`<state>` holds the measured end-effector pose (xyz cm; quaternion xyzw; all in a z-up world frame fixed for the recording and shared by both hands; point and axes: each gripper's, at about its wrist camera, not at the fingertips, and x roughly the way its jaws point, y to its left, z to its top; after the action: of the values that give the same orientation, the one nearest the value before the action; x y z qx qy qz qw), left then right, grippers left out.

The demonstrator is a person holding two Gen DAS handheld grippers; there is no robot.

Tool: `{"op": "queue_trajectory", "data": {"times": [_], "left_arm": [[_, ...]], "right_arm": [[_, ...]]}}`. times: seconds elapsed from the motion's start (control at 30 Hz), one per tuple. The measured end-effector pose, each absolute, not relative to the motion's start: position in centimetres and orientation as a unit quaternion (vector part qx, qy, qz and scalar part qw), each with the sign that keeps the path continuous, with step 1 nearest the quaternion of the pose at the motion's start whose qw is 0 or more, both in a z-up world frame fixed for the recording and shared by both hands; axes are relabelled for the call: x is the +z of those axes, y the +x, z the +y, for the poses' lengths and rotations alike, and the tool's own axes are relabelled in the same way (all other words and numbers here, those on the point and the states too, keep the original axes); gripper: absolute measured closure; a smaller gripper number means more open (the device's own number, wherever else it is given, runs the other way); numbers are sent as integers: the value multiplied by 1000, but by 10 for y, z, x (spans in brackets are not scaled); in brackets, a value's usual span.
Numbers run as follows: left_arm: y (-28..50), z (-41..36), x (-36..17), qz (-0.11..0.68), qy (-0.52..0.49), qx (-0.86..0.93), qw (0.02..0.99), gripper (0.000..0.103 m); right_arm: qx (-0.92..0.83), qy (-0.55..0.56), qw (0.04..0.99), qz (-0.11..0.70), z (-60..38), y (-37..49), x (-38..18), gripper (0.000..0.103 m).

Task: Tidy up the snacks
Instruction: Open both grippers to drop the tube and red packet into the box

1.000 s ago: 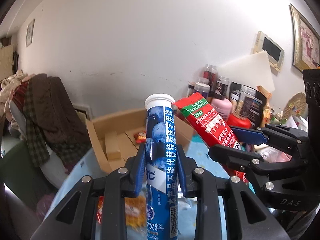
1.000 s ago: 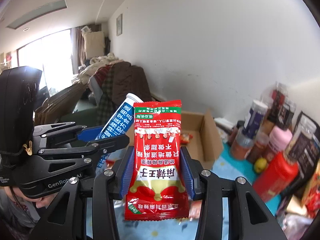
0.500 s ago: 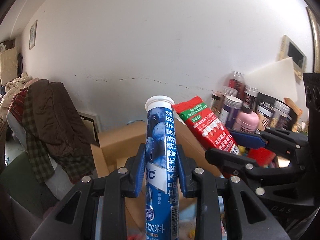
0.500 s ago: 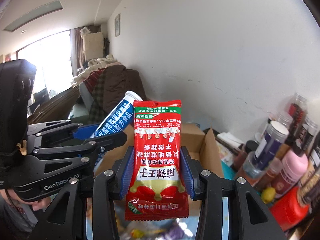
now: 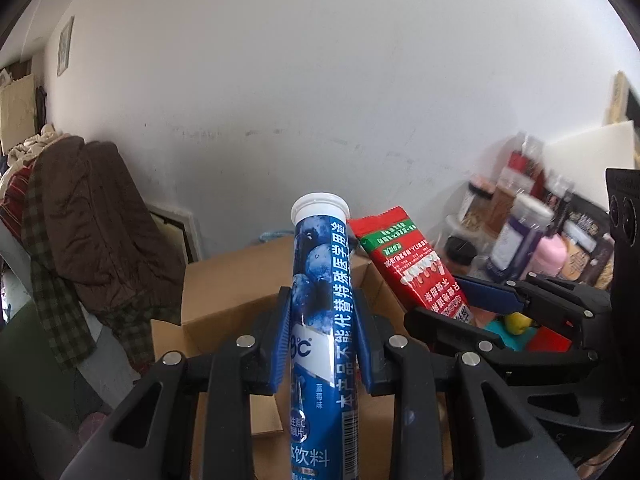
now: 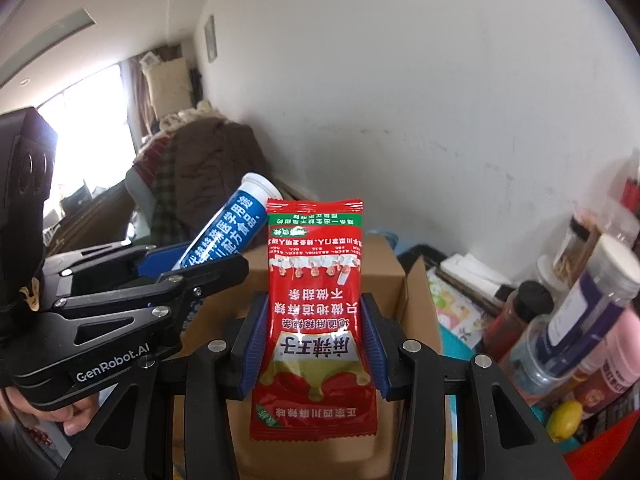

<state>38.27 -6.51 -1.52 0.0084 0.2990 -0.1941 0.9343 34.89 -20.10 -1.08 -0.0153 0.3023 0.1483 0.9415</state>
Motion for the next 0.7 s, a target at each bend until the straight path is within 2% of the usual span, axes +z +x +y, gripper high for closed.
{"op": "queue_trajectory", "data": {"times": [0.37, 0.7], "left_arm": [[417, -78, -70, 369, 22, -181, 912, 75], [425, -76, -87, 398, 29, -166, 902, 75]], "right_arm": [[139, 0, 919, 369, -206, 381, -63, 60], [127, -3, 907, 401, -206, 394, -82, 59]]}}
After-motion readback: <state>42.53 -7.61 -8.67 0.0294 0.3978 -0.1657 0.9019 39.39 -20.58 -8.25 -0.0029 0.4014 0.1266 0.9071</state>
